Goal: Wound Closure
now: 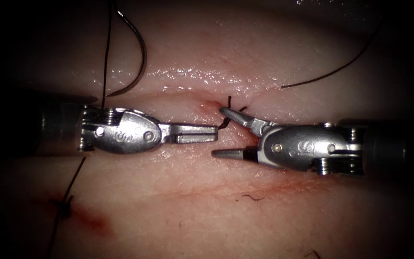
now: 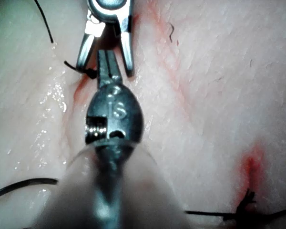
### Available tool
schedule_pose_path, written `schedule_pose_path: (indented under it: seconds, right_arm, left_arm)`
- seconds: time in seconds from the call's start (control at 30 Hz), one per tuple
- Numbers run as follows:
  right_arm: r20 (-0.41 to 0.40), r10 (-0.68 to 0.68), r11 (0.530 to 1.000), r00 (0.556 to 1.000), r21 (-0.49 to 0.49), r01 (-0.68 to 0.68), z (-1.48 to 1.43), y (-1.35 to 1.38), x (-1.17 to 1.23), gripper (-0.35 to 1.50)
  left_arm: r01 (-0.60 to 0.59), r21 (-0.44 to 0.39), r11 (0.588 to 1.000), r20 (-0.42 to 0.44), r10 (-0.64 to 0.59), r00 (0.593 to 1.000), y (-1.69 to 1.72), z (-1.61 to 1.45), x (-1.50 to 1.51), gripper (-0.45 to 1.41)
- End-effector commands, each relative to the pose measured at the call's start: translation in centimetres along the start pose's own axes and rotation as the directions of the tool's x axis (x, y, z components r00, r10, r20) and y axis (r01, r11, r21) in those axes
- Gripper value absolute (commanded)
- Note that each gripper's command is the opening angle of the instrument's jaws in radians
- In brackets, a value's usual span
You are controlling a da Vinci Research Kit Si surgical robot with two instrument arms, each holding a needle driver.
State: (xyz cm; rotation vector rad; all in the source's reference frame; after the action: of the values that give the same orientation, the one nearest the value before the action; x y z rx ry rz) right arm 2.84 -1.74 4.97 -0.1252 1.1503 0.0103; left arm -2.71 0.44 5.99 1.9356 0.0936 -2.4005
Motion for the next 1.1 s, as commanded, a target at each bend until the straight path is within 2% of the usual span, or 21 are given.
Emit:
schedule_pose_path:
  seconds: [0.03,0.27,0.57,0.63,0.87,1.03,1.1]
  right_arm:
    - [-0.004,0.001,1.0,1.0,0.0,-0.001,0.11,-0.01,0.02,1.04]
    - [-0.002,0.003,1.0,1.0,-0.01,-0.003,0.26,0.04,0.06,0.89]
    - [-0.013,-0.01,1.0,1.0,-0.006,0.01,0.46,0.07,0.08,0.88]
    - [-0.025,-0.023,1.0,0.999,0.002,0.023,0.54,0.05,0.1,0.81]
    - [-0.042,-0.057,0.998,0.997,0.017,0.058,0.69,0.01,0.09,0.78]
    - [-0.044,-0.057,0.998,0.997,0.018,0.058,0.68,0.01,0.08,0.61]
    - [-0.044,-0.058,0.998,0.997,0.019,0.059,0.69,0.02,0.06,0.42]
  left_arm:
    - [0.001,0.001,1.0,0.001,-0.001,1.0,0.01,0.07,-0.05,-0.45]
    - [-0.003,0.003,1.0,0.003,0.003,1.0,0.07,0.11,-0.03,-0.45]
    - [-0.001,0.001,1.0,0.001,0.001,1.0,0.11,0.09,0.02,-0.45]
    - [-0.001,0.001,1.0,0.002,0.001,1.0,0.11,0.1,0.04,-0.45]
    - [-0.002,-0.001,1.0,0.0,0.002,1.0,0.16,0.08,0.06,-0.45]
    - [0.002,-0.001,1.0,0.001,-0.002,1.0,0.19,0.09,0.07,-0.45]
    - [0.001,-0.001,1.0,0.001,-0.001,1.0,0.21,0.1,0.07,-0.45]
